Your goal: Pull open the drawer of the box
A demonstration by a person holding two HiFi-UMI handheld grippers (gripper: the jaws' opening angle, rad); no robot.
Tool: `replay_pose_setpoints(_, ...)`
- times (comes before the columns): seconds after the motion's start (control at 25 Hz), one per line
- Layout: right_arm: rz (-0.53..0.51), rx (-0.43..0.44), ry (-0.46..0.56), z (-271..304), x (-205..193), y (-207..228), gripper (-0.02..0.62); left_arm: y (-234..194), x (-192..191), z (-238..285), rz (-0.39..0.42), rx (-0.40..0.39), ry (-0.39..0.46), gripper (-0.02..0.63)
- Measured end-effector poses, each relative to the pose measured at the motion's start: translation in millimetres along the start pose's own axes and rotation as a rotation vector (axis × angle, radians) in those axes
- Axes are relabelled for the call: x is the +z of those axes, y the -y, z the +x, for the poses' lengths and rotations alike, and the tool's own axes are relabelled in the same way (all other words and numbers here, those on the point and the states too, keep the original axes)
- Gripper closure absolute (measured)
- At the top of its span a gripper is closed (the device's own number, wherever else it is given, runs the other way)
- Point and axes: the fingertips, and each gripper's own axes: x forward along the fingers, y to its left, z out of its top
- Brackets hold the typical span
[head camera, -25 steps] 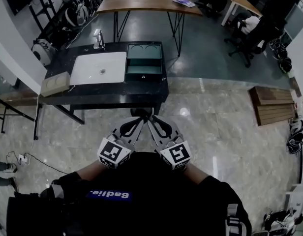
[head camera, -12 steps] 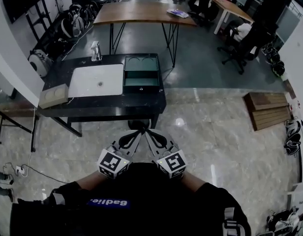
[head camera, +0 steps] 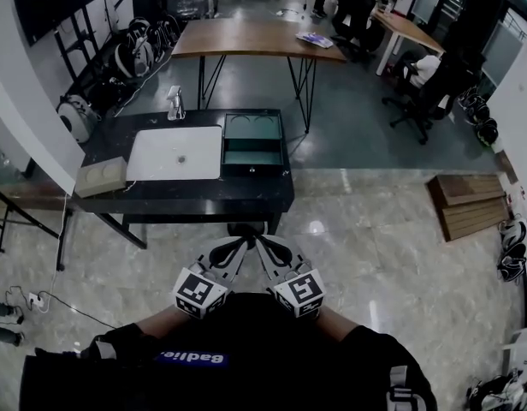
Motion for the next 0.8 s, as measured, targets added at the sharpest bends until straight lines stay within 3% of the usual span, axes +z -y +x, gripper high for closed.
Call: replay_pose_setpoints(0.8,0.005,-0.013,-0.022,-11,-7,-2,0.595,15,-1,-8,-0.006,-0.006,-0.014,0.604)
